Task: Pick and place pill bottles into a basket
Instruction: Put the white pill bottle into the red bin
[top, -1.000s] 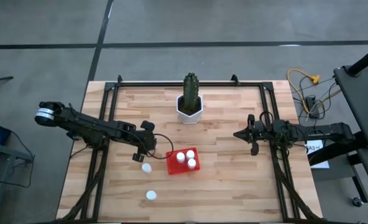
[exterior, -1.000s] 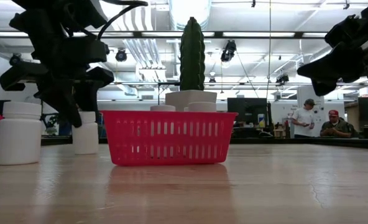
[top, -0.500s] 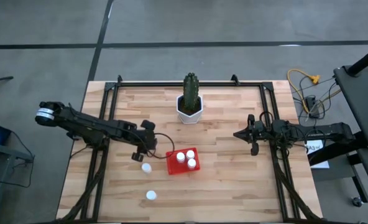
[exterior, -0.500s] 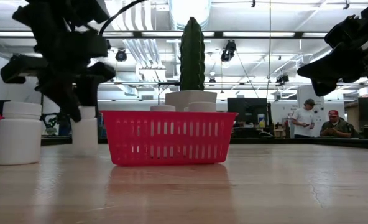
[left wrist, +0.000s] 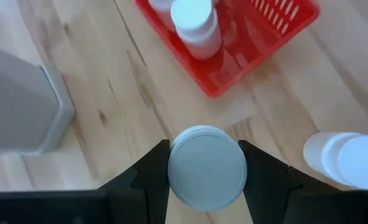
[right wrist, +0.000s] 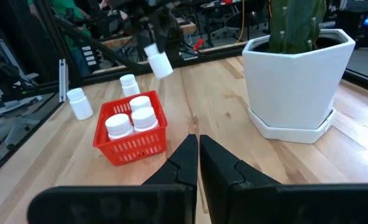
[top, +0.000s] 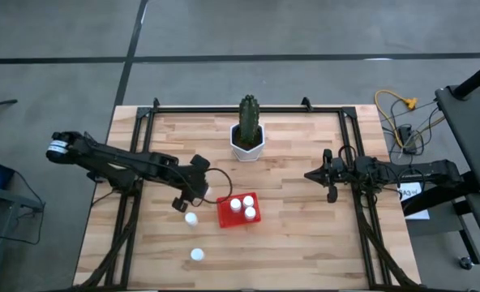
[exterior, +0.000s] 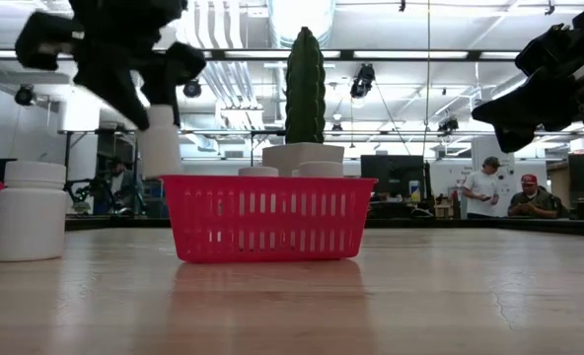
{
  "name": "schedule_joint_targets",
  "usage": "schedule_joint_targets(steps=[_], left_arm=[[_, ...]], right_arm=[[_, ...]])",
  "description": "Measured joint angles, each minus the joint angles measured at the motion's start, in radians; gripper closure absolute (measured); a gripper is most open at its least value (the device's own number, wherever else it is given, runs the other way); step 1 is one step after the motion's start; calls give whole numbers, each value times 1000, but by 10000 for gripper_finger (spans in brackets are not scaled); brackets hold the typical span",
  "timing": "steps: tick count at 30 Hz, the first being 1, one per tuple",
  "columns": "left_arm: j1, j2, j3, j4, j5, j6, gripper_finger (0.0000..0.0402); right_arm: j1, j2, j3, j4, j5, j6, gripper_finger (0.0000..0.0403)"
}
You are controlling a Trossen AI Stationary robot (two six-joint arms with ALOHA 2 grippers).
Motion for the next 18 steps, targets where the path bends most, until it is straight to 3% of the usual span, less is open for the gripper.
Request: schedule_joint_targets(steps=[7, 18], left_arm=[[-42, 3, 69, -13, 77, 54, 258], [-81, 26, 123, 9, 85, 119, 258]], right_arm=[[0, 0, 0, 0, 0, -2, 394], [0, 0, 0, 0, 0, -1, 394]])
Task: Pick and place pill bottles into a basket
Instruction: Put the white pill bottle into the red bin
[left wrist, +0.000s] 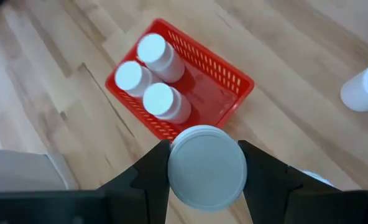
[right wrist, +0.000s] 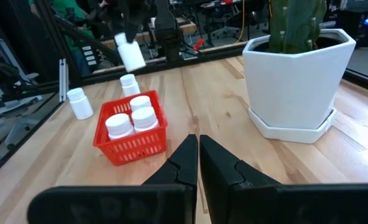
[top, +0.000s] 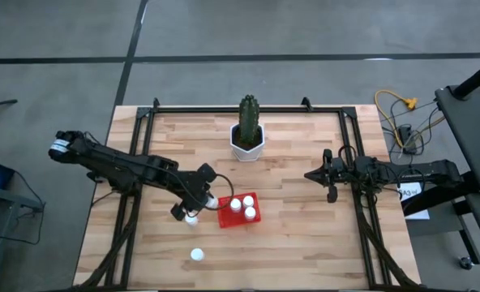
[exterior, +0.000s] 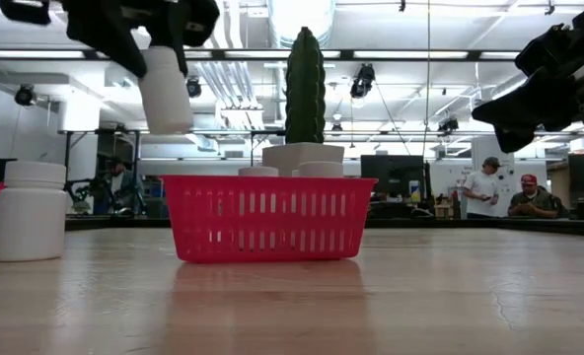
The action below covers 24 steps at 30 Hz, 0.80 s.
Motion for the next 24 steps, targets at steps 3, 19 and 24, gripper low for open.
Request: schedule_joint_targets(steps=[3, 19, 24], left_arm=[[1, 46, 13, 6, 1, 16, 258], [2, 282, 149, 12, 4, 73, 258], [9, 298, 142, -1, -53, 73, 258]], right_arm=[[0, 1, 0, 0, 1, -1, 394], [0, 14, 0, -1, -1, -2, 394], [0, 14, 0, 0, -1, -2, 394]])
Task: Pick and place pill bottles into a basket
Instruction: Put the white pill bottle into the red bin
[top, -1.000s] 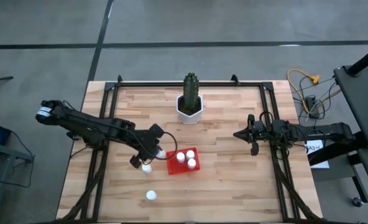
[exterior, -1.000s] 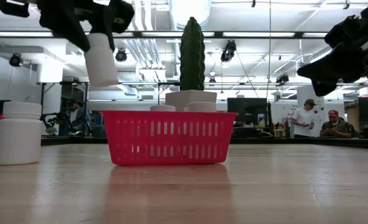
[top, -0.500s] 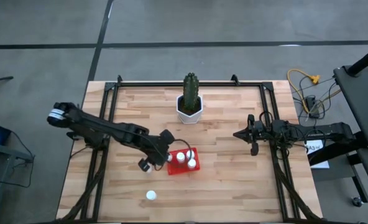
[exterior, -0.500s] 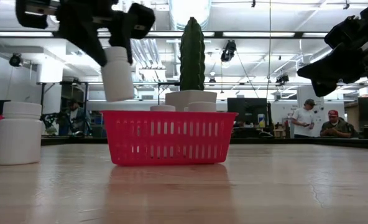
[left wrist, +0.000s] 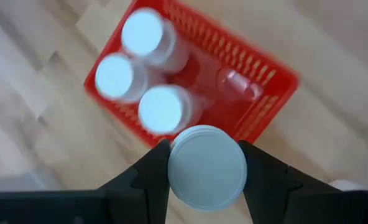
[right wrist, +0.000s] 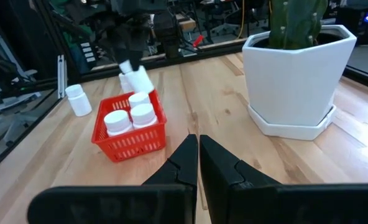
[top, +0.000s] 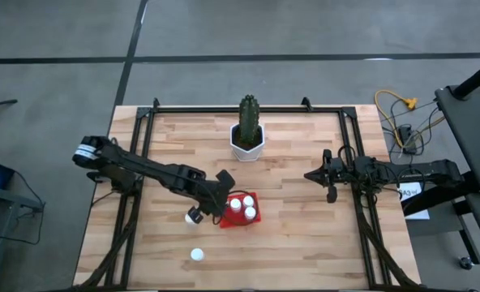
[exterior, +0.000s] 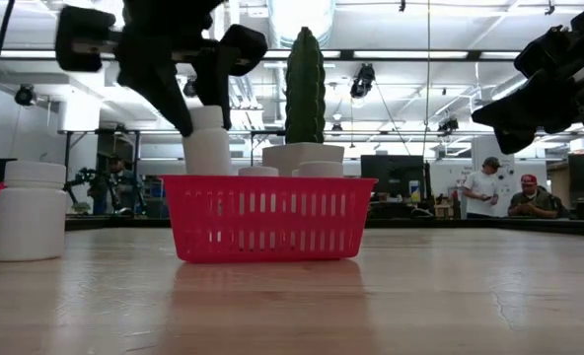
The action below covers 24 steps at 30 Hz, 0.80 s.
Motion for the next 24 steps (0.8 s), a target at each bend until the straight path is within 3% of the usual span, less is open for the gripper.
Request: schedule_joint_targets(steps=[24], left_arm=[[11, 3, -31, 21, -6, -12, 258]], right_arm=[[0, -2, 0, 0, 0, 1, 394]])
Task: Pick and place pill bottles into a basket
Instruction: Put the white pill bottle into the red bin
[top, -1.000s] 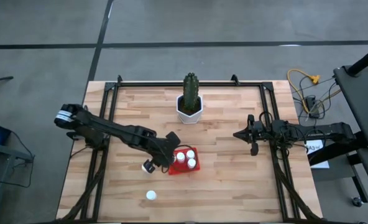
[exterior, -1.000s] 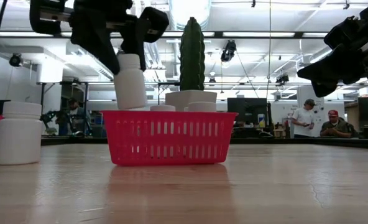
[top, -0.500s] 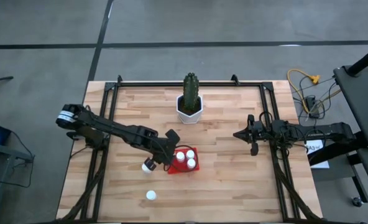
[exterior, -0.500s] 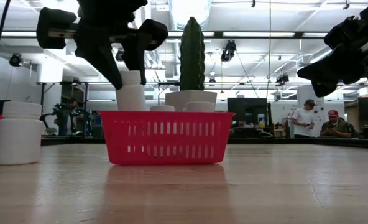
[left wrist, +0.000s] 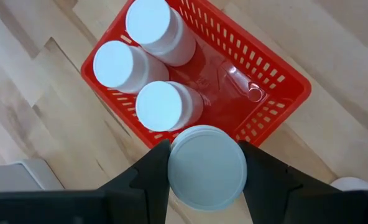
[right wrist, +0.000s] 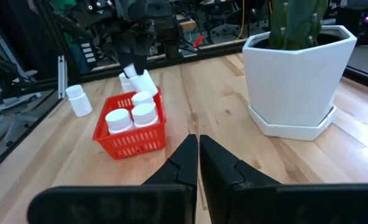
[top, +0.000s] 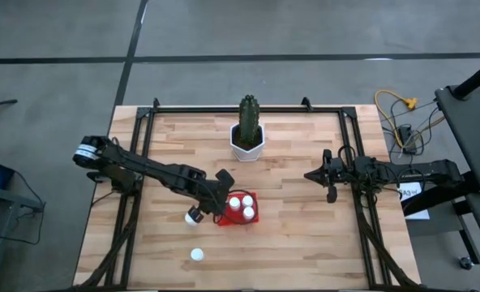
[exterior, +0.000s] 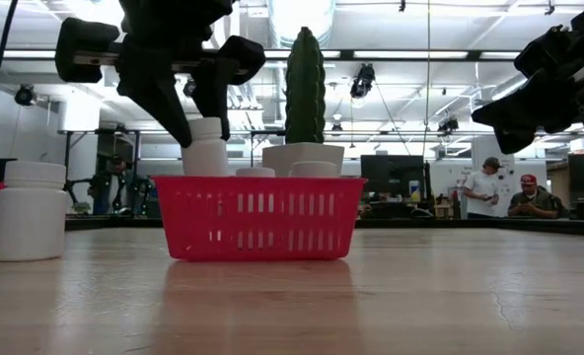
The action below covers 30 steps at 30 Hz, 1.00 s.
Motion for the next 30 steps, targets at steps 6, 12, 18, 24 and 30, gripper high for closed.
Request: schedule_joint_targets(steps=[6, 12, 18, 24, 30], left_arm=[[0, 19, 0, 26, 1, 1, 258], [0, 46, 0, 32, 2, 1, 258], [0, 83, -2, 27, 1, 0, 258], [0, 117, -2, 49, -29, 0, 219], [0, 122, -2, 47, -105, -1, 210]], right_arm=[[0, 0, 0, 0, 0, 0, 394], [0, 0, 0, -1, 0, -1, 394], [0, 2, 0, 1, 1, 1, 394], [0, 7, 0, -1, 0, 1, 394], [0, 13, 0, 1, 1, 0, 394]])
